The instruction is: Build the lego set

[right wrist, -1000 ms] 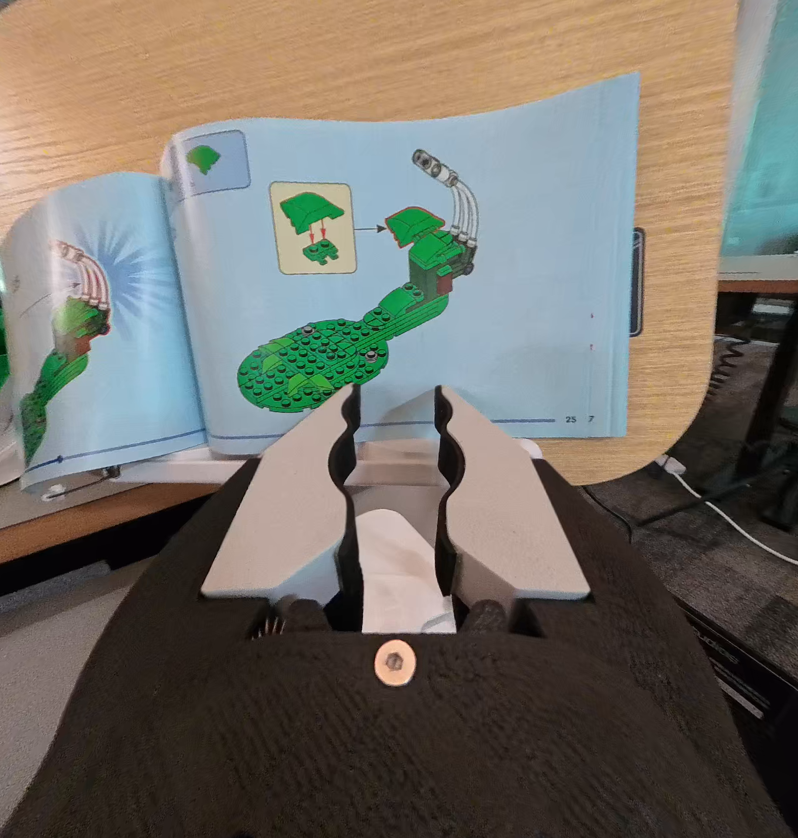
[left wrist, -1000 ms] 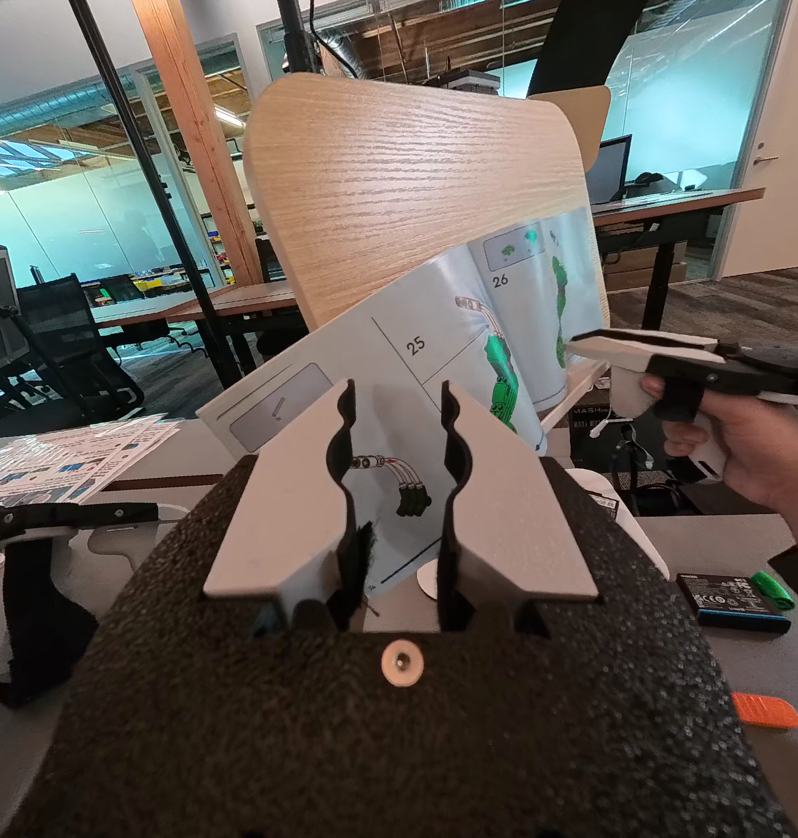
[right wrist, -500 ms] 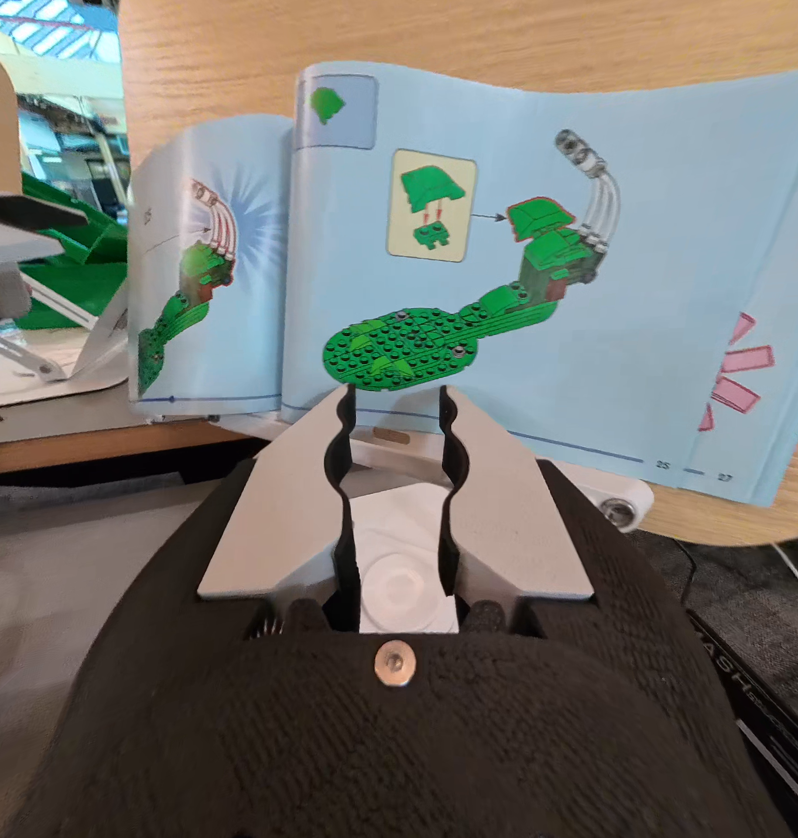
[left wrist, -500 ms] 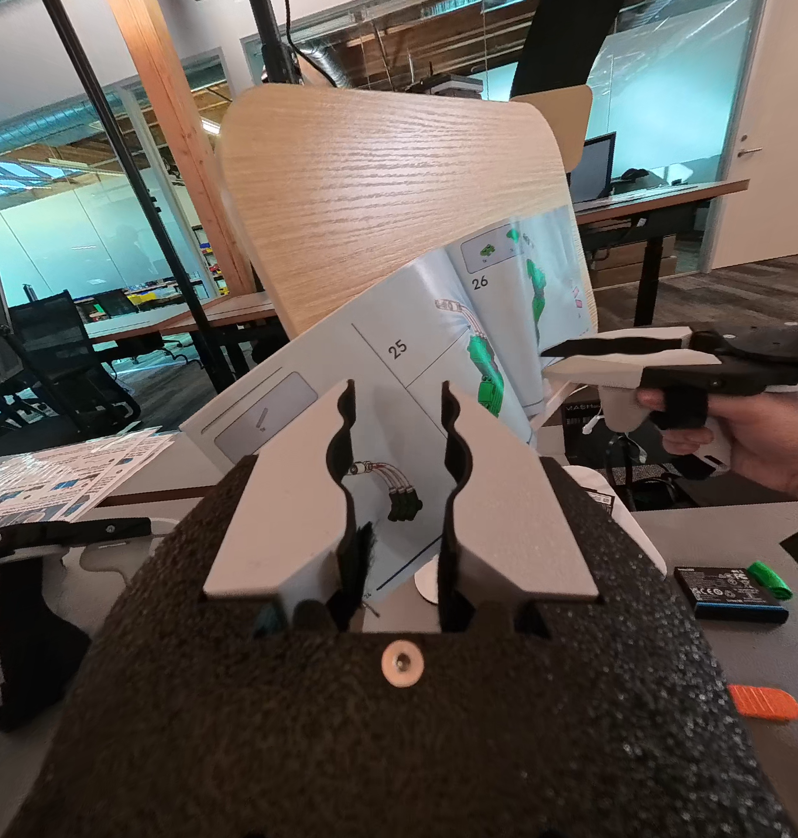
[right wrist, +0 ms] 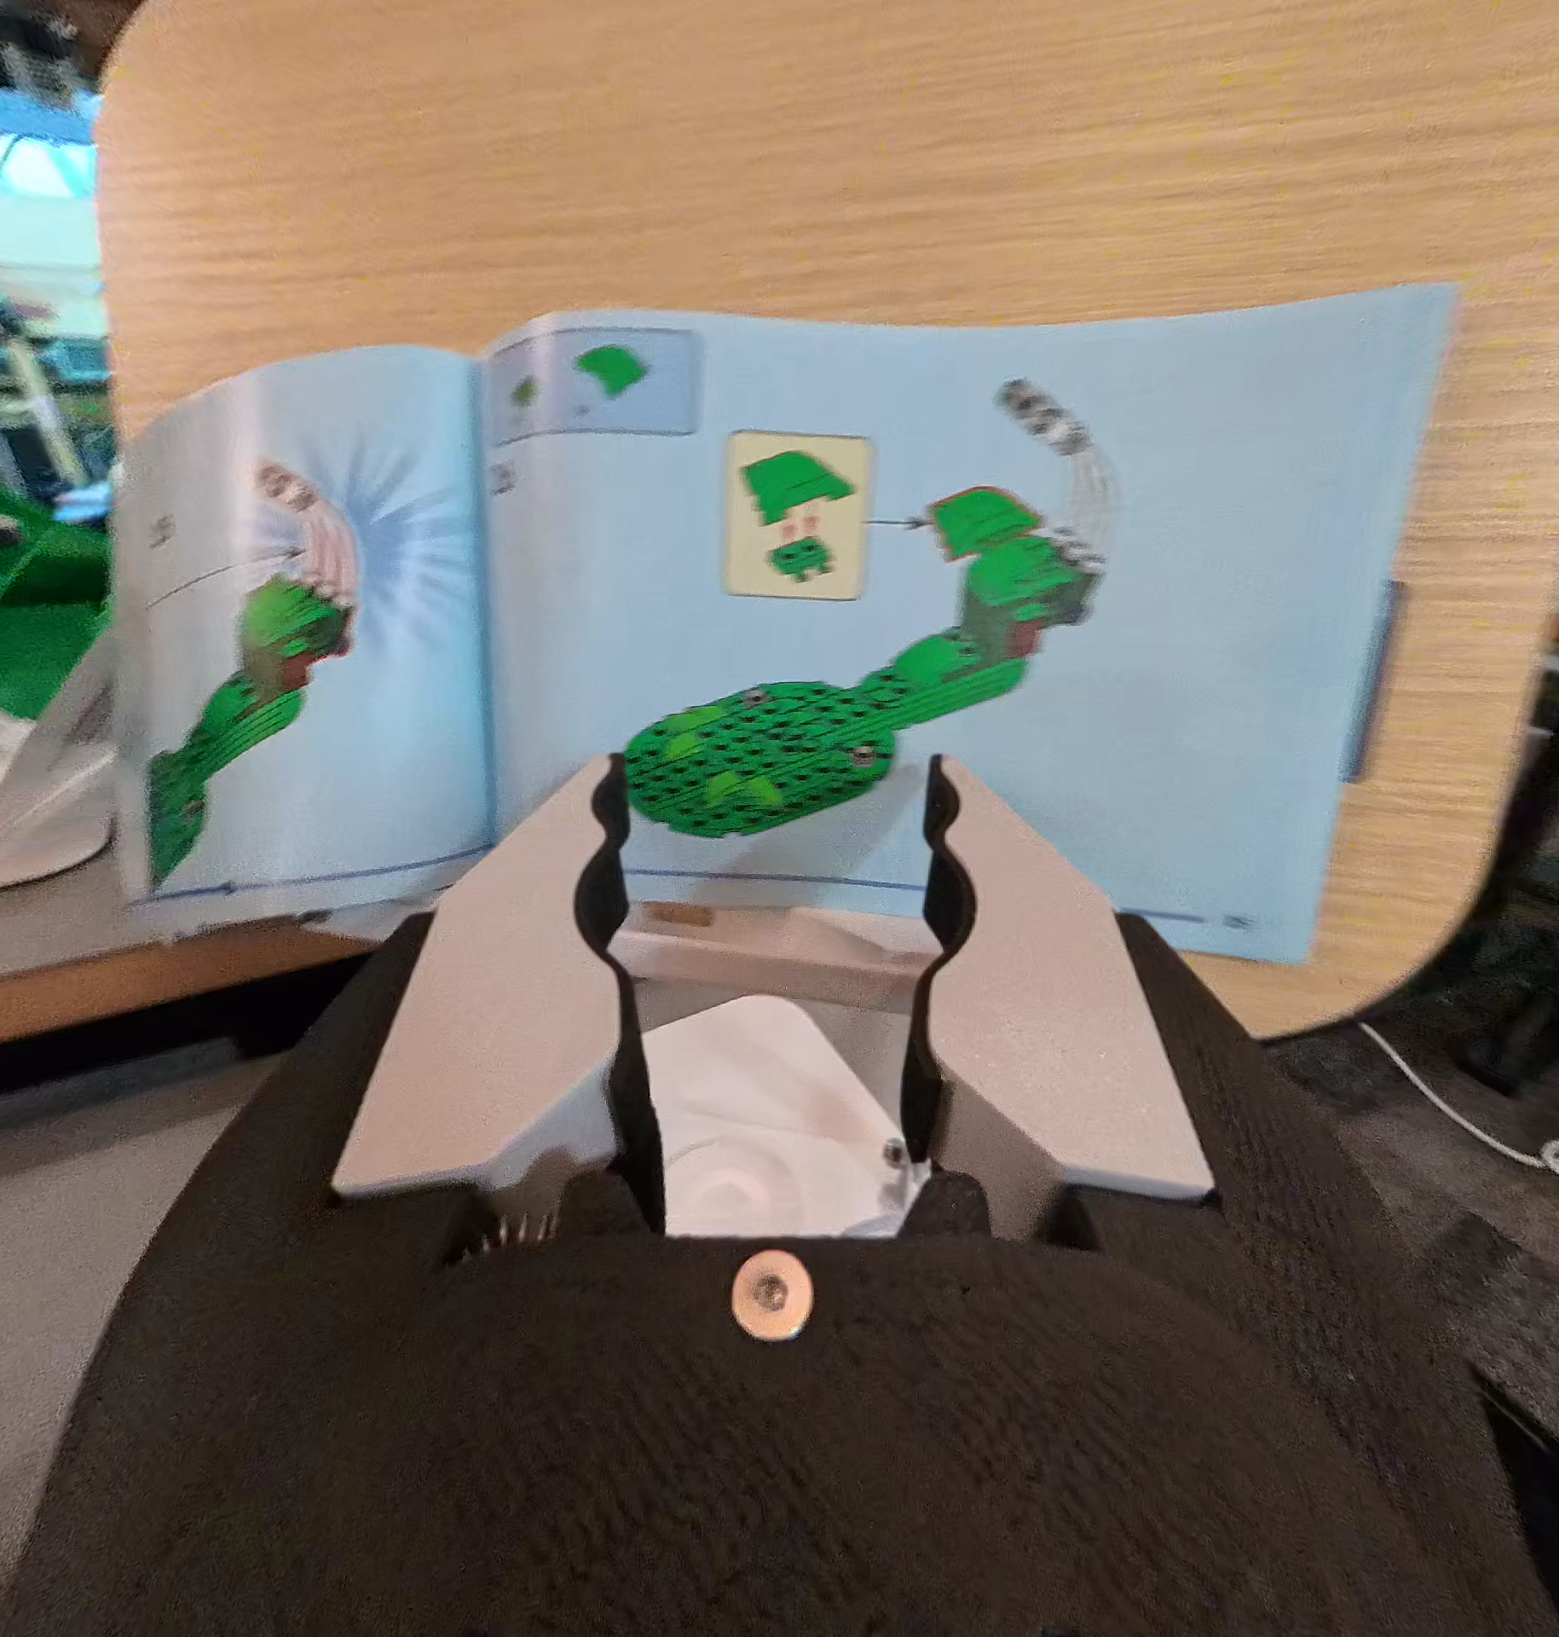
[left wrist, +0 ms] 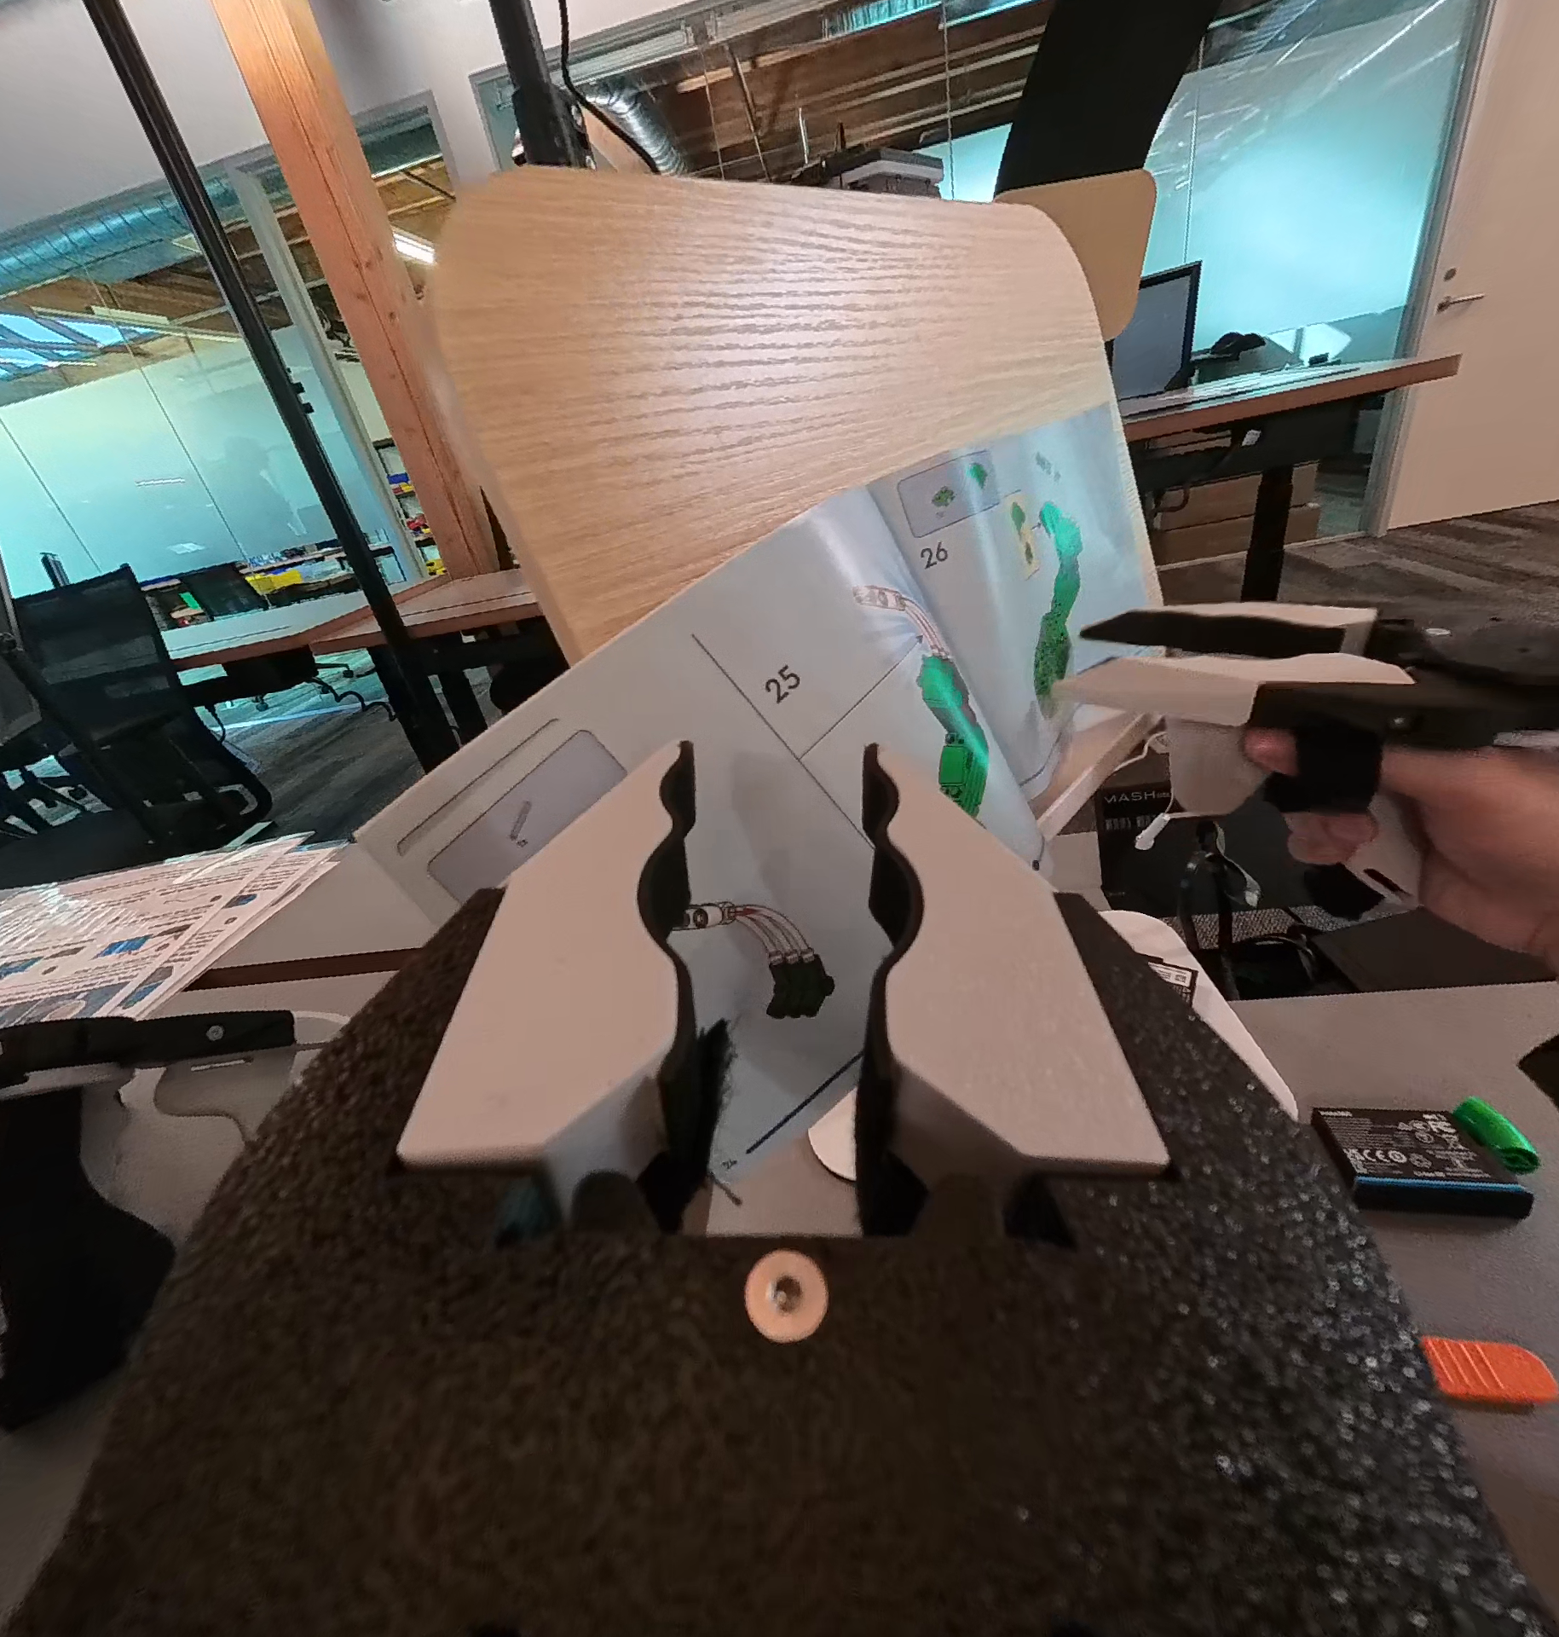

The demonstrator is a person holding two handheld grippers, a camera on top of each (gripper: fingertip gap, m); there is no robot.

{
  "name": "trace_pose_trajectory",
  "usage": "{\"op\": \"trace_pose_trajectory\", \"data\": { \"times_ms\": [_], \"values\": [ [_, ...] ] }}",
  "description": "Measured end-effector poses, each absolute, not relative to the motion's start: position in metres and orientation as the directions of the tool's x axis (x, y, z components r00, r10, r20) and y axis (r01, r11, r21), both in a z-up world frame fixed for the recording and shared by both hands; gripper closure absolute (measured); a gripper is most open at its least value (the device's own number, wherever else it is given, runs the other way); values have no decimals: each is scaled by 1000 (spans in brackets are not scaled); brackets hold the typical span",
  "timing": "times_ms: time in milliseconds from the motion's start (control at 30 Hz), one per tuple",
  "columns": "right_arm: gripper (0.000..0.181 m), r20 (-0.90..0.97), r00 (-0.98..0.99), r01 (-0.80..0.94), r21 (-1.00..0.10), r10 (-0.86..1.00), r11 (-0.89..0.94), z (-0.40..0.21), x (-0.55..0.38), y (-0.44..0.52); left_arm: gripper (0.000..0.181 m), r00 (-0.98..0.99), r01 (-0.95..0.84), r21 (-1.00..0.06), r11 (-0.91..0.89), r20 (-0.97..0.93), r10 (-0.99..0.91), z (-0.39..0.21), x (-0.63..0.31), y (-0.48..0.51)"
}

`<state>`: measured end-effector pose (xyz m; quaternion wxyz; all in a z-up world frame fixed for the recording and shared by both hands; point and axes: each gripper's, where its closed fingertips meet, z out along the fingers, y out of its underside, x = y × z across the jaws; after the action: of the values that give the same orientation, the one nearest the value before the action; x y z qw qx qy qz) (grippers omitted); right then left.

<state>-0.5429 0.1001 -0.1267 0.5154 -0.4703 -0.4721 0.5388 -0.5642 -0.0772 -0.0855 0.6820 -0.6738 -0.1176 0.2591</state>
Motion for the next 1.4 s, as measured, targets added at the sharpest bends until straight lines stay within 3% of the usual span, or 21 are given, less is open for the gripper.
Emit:
{"op": "trace_pose_trajectory", "data": {
  "times_ms": [33,267,433,967,1400],
  "values": [
    [109,-45,15,-126,-991,999,-43,-126,-541,110,146,838,-195,-980,-42,-189,512,-86,-564,-77],
    [83,-290,99,-192,-944,952,-267,-138,-531,154,146,840,-198,-979,-49,-195,507,-86,-562,-75],
    [78,-306,71,-180,-940,949,-290,-141,-535,151,146,842,-198,-979,-56,-199,502,-88,-561,-73],
    [100,-165,-218,-24,-984,962,-174,-136,-539,83,145,862,-159,-982,-103,-189,470,-103,-561,-64],
    [101,-29,-378,2,-1000,925,-30,-127,-541,30,145,872,-142,-982,-124,-184,453,-111,-562,-60]
  ]
}}
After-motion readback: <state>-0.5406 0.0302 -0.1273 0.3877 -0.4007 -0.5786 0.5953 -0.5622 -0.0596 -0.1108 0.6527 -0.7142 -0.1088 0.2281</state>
